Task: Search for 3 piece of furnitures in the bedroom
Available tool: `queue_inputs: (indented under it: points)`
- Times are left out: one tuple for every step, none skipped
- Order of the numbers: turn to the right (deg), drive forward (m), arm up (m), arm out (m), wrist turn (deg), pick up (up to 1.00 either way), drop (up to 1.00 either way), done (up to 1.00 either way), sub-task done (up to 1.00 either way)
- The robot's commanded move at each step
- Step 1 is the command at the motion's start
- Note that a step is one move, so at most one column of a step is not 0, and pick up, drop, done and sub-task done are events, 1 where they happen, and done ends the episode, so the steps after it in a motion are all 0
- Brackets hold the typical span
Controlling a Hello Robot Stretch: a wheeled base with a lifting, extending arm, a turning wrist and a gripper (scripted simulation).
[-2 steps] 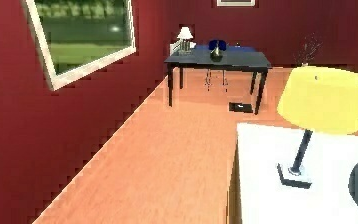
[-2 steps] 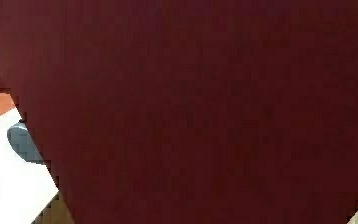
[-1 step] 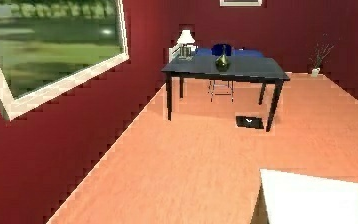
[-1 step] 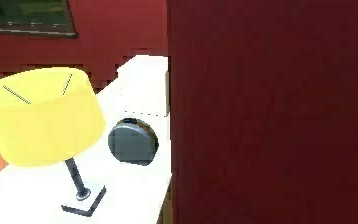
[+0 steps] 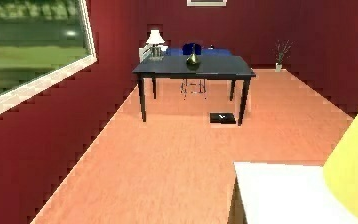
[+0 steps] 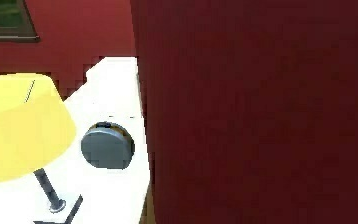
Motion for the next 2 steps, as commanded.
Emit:
queue_inputs:
  points:
    - [3.0,0.0,0.0,0.0,0.0,0.0,0.0,0.0,0.0]
    - [0.0,1.0,0.0,0.0,0.0,0.0,0.0,0.0,0.0]
